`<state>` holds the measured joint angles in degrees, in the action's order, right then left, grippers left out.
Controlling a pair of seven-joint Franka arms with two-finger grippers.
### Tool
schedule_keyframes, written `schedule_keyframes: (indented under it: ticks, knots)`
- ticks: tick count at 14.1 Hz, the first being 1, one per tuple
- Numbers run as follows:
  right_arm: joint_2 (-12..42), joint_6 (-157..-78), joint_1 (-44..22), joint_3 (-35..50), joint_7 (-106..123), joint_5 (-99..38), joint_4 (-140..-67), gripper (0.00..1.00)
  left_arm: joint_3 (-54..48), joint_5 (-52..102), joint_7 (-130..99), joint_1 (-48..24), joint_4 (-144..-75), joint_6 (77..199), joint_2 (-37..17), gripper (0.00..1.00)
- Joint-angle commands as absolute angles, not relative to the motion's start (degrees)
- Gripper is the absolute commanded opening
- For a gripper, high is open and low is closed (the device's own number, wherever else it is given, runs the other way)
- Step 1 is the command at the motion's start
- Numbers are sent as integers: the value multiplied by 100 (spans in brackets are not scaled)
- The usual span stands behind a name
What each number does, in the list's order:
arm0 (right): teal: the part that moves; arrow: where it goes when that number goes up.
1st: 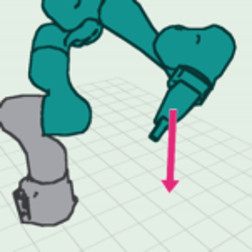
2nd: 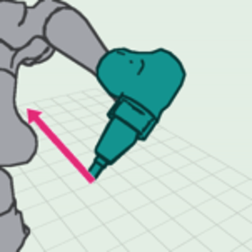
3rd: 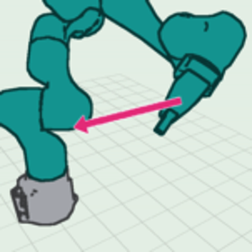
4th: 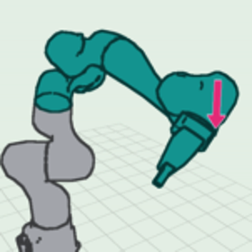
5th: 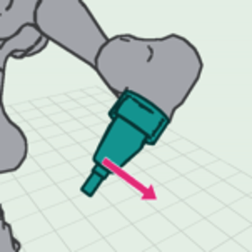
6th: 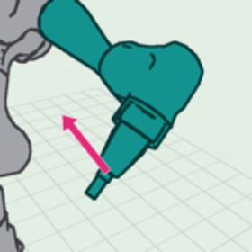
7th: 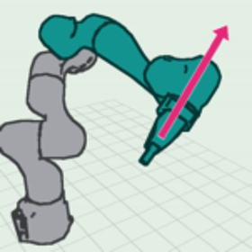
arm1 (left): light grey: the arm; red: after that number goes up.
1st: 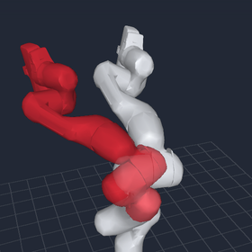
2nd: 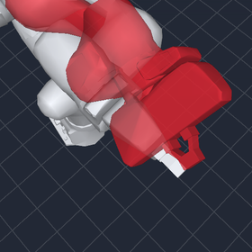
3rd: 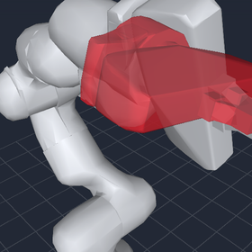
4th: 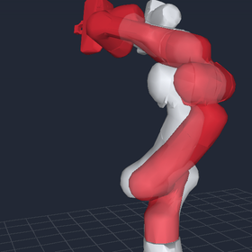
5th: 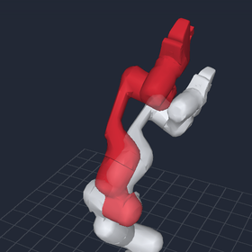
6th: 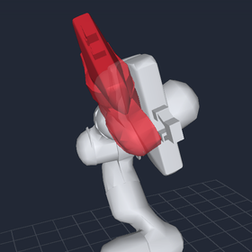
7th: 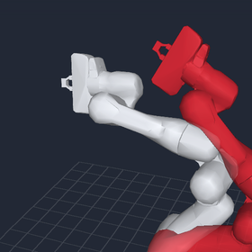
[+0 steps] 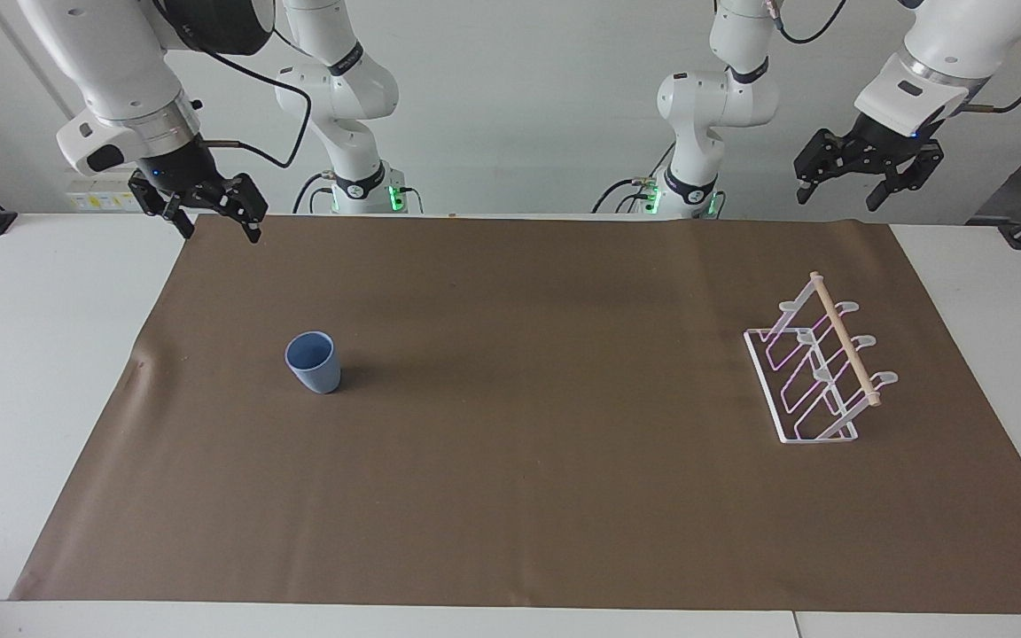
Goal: Hang cup on cup holder
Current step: 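Reach the right gripper down to the light blue cup and grasp it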
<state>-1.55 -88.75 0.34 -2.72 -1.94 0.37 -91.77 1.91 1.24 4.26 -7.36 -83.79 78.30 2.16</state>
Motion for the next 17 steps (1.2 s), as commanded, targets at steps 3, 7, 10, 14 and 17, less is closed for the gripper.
schedule_keyframes:
  ticks: [3, 7, 10, 14, 17]
  knots:
    - [-334, -8991, 53, -246, -79, -44, -9422, 100, 255, 132, 483, -782, -8596, 8042, 369, 100]
    - [-334, -8991, 114, -237, -62, -70, -9422, 100, 246, 132, 457, -756, -8604, 7954, 369, 100]
    - [-378, -9236, 149, -246, -88, -70, -9623, 100, 246, 132, 439, -791, -8604, 7980, 369, 100]
    - [-203, -9623, 430, -255, 790, -141, -9782, 100, 246, 132, 431, -809, -8596, 8016, 369, 100]
    - [60, -10079, 361, -246, 852, -149, -9896, 100, 246, 132, 439, -809, -8587, 8077, 360, 100]
